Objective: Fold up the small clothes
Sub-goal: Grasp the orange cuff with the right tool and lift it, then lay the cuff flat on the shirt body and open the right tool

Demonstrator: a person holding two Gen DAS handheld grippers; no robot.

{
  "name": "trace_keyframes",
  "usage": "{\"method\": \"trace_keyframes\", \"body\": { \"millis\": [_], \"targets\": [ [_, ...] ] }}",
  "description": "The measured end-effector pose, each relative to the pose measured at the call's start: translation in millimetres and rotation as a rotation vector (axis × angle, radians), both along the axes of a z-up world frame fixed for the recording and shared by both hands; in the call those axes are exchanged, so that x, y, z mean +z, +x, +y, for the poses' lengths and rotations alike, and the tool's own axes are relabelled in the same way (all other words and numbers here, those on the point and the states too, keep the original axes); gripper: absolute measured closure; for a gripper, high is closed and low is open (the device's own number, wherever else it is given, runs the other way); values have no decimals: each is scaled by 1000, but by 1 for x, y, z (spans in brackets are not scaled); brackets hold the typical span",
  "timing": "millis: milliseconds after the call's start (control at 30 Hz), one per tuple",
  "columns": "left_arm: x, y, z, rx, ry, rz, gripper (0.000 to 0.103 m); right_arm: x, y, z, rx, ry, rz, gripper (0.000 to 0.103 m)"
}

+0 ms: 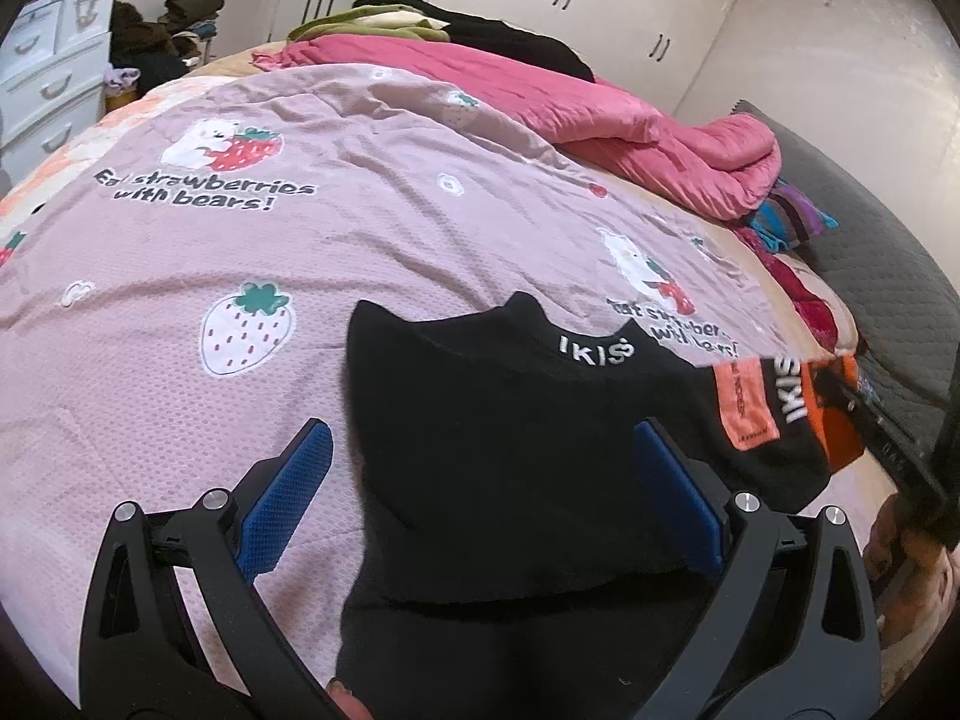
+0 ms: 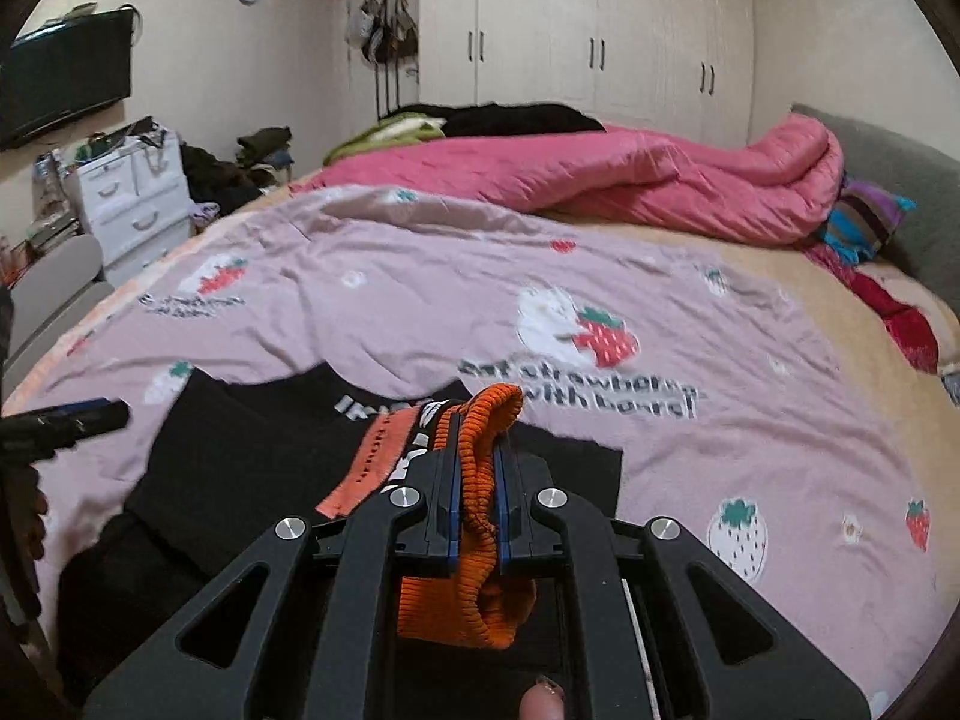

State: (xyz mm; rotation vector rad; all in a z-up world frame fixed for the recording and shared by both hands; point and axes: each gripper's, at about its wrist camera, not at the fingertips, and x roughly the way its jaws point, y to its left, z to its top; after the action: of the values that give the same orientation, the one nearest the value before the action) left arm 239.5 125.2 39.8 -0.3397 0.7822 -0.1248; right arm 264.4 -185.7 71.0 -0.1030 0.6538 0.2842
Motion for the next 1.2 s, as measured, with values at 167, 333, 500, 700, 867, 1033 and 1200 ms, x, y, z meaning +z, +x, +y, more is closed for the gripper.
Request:
{"method": "trace_keyframes", "body": {
  "millis": [167,333,500,700,867,1033,1200],
  "targets": [
    [-5,2,8,46,13,3,10,-24,6,-13,-33,23,59,95],
    [-10,6,10,49,20,14,10,-46,7,-18,-43,22,123,91],
    [-18,10,5,51,51,34,15,-59,5,-32,-97,35,170,81],
    [-36,24,13,107,91,102,15,-64,7,-40,-98,57,216,64],
    [-51,32,21,126,99,157,15,-83,19,-36,-93,57,299,59],
    [-61,34,20,110,85,154,55,-95,22,-25,-81,29,321,69],
    [-57,34,15,75,112,129,99,-81,14,-10,-31,21,253,92]
  ]
}}
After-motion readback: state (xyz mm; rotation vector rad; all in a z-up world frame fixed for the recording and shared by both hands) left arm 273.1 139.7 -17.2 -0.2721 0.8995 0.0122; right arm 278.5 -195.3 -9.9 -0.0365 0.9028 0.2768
